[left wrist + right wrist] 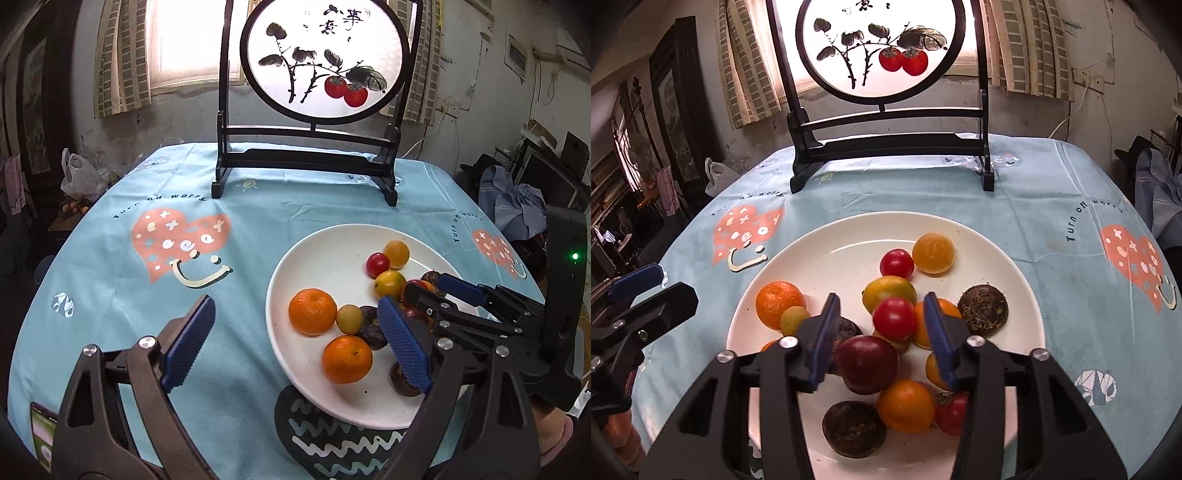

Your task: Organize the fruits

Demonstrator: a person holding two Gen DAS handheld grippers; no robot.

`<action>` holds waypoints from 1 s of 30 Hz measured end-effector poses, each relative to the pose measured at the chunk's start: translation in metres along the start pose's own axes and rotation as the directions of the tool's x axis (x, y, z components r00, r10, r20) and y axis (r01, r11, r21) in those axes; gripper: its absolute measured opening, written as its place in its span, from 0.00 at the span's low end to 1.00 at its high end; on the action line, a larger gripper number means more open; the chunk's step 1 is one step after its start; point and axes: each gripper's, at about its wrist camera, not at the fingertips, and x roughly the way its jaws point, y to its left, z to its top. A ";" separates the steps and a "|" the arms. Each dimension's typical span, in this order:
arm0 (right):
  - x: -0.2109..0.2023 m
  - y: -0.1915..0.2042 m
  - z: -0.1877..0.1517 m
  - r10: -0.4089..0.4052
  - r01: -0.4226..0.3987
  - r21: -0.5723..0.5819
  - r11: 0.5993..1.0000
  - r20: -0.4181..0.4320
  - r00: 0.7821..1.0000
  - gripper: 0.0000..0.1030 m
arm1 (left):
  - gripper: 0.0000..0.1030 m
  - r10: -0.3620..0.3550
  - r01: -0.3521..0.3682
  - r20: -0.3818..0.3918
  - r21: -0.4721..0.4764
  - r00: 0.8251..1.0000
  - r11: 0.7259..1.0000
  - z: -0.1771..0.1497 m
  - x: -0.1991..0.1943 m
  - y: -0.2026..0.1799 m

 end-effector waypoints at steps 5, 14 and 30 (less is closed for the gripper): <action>-0.017 -0.001 -0.010 -0.031 0.031 -0.027 0.999 -0.009 0.999 0.66 | 0.93 0.002 -0.002 0.022 0.033 1.000 0.999 -0.006 -0.009 -0.005; -0.066 -0.013 -0.063 -0.020 0.020 -0.001 1.000 0.015 1.000 0.99 | 0.98 -0.020 0.018 0.023 0.064 1.000 0.998 -0.033 -0.028 -0.011; -0.104 -0.003 -0.126 -0.007 0.008 -0.045 0.999 0.030 1.000 0.99 | 0.98 -0.025 0.029 -0.032 0.129 0.999 0.991 -0.090 -0.049 -0.015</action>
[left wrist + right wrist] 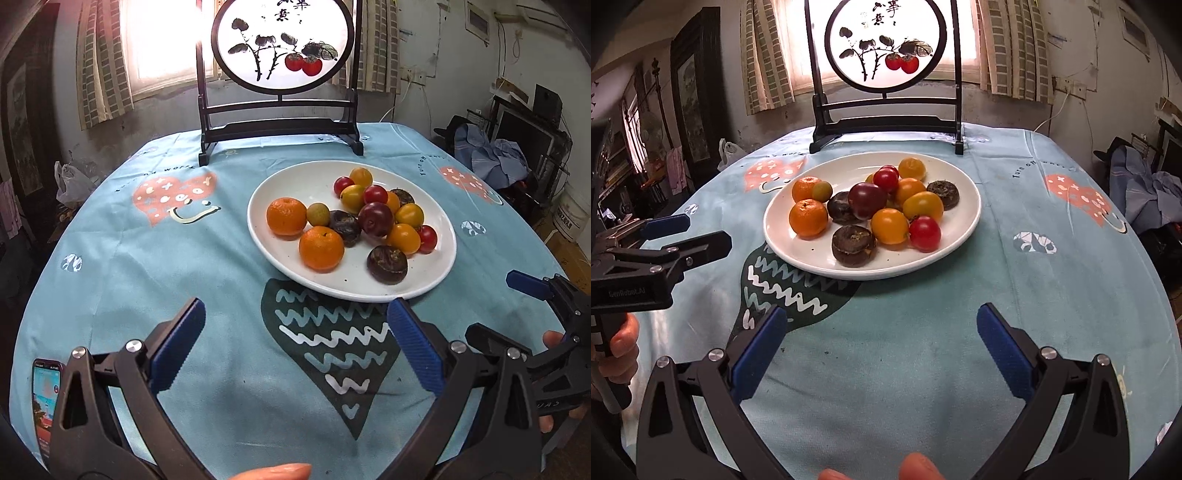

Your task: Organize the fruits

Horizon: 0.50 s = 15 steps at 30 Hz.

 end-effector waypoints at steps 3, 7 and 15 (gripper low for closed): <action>0.000 -0.004 0.000 0.008 -0.008 0.018 1.000 -0.001 1.000 0.99 | 0.98 0.010 -0.010 0.001 -0.003 1.000 1.000 0.000 0.000 0.002; 0.000 -0.004 0.000 0.002 -0.002 0.013 1.000 -0.001 1.000 0.99 | 0.98 0.010 -0.010 -0.006 -0.016 1.000 1.000 0.001 0.001 0.004; 0.000 -0.002 -0.001 -0.013 0.013 0.004 1.000 0.001 1.000 0.99 | 0.98 0.018 -0.018 -0.001 -0.025 1.000 1.000 0.002 0.000 0.008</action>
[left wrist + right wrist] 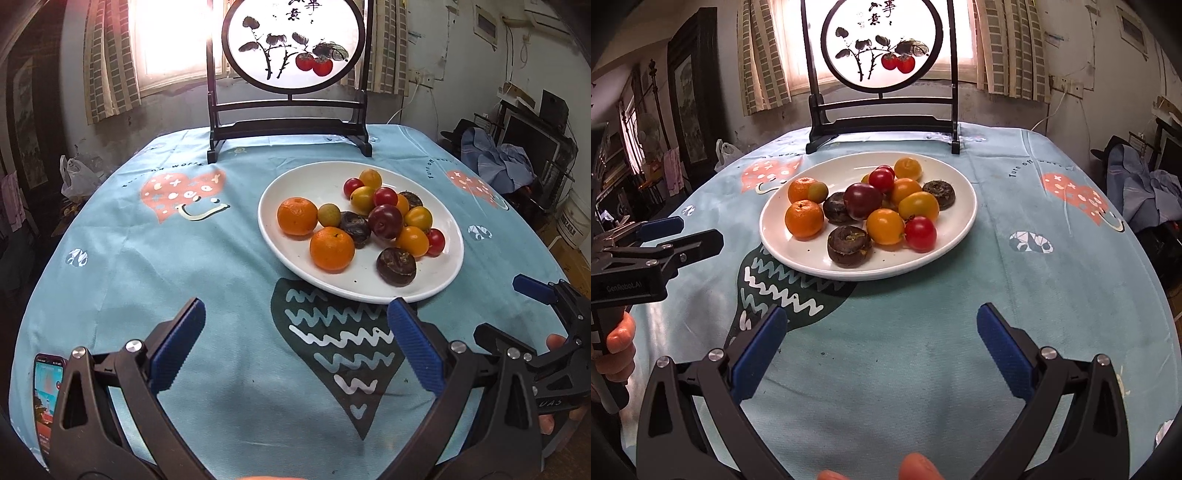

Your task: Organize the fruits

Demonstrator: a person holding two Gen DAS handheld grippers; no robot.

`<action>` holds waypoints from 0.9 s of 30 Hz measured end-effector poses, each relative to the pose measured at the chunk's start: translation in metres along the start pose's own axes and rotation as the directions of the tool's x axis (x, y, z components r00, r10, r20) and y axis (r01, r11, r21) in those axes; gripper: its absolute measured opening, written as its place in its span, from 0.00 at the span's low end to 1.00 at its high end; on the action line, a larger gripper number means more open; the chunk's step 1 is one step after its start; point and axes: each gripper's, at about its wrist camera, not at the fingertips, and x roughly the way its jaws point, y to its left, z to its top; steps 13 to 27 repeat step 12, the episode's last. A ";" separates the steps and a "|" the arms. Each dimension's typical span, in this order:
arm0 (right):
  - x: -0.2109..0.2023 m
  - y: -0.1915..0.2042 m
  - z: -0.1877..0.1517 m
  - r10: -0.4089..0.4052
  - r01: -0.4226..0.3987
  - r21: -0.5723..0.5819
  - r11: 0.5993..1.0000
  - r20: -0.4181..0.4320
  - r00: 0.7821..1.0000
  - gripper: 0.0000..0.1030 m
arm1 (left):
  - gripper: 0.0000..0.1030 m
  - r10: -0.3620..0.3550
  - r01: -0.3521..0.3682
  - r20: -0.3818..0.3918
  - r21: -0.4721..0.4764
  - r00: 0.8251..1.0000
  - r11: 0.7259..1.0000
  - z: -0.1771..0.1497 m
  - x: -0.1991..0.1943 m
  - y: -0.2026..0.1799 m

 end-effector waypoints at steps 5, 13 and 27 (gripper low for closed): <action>0.001 -0.001 0.000 -0.006 0.006 0.003 1.000 0.001 1.000 0.99 | 0.98 0.002 -0.002 0.000 -0.001 1.000 1.000 0.000 0.001 0.001; 0.001 -0.001 -0.001 -0.009 0.009 0.001 1.000 -0.002 1.000 0.99 | 0.98 0.022 -0.022 -0.004 -0.006 1.000 1.000 0.000 0.004 0.003; 0.001 -0.001 -0.001 -0.009 0.009 0.001 1.000 -0.002 1.000 0.99 | 0.98 0.022 -0.022 -0.004 -0.006 1.000 1.000 0.000 0.004 0.003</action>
